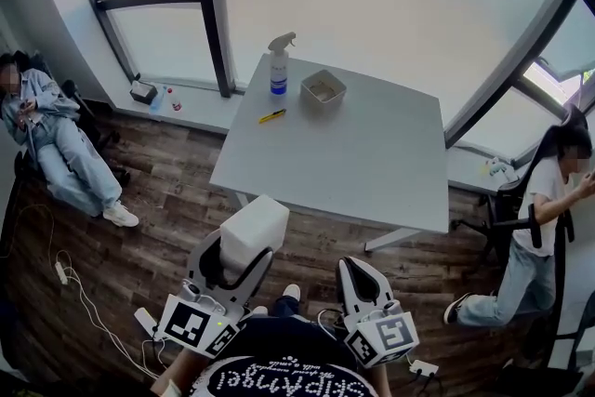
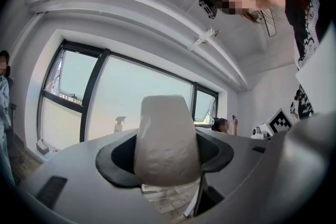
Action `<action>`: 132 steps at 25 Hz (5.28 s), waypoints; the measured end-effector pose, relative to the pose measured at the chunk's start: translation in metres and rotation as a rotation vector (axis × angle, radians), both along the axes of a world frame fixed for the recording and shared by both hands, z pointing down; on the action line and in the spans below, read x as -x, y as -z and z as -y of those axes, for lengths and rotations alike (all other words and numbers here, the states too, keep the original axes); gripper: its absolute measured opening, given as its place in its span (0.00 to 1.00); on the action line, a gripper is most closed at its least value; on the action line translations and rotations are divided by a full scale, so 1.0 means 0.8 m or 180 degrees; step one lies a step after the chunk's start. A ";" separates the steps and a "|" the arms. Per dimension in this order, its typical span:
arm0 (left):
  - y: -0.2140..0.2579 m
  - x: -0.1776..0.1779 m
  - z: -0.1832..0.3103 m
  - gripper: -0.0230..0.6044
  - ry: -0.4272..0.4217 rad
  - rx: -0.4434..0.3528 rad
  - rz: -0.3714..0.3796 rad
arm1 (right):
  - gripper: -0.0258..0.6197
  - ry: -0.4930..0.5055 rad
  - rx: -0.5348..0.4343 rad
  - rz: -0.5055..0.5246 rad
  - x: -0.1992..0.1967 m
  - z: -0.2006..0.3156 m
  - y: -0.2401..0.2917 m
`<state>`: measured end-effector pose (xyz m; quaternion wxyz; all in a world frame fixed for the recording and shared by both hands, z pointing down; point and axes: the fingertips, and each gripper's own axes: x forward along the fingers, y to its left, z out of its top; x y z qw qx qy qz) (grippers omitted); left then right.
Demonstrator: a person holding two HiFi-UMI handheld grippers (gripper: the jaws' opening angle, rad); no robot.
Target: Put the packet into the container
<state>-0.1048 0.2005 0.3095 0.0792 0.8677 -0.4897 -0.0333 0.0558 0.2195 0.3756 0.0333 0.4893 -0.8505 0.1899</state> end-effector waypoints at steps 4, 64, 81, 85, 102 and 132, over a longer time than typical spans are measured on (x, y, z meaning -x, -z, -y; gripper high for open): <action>0.001 -0.013 0.012 0.48 -0.0008 -0.0016 0.0007 | 0.06 0.0004 -0.0004 0.0008 -0.010 0.012 0.001; -0.009 -0.020 0.293 0.48 -0.0429 0.0133 -0.0114 | 0.06 -0.0440 0.0106 -0.0086 -0.011 0.265 -0.002; -0.021 -0.004 0.303 0.48 -0.0530 0.0197 -0.0131 | 0.06 -0.0556 0.0149 -0.0112 0.004 0.265 -0.010; -0.025 -0.001 0.302 0.48 -0.0496 0.0216 -0.0119 | 0.06 -0.0537 0.0170 -0.0106 0.007 0.266 -0.013; -0.029 -0.012 0.319 0.48 -0.0306 0.0295 -0.0009 | 0.06 -0.0302 0.0297 -0.0108 -0.001 0.292 -0.018; -0.030 -0.065 0.355 0.48 -0.0002 0.0231 0.0093 | 0.06 -0.0075 0.0252 -0.0077 -0.064 0.341 -0.024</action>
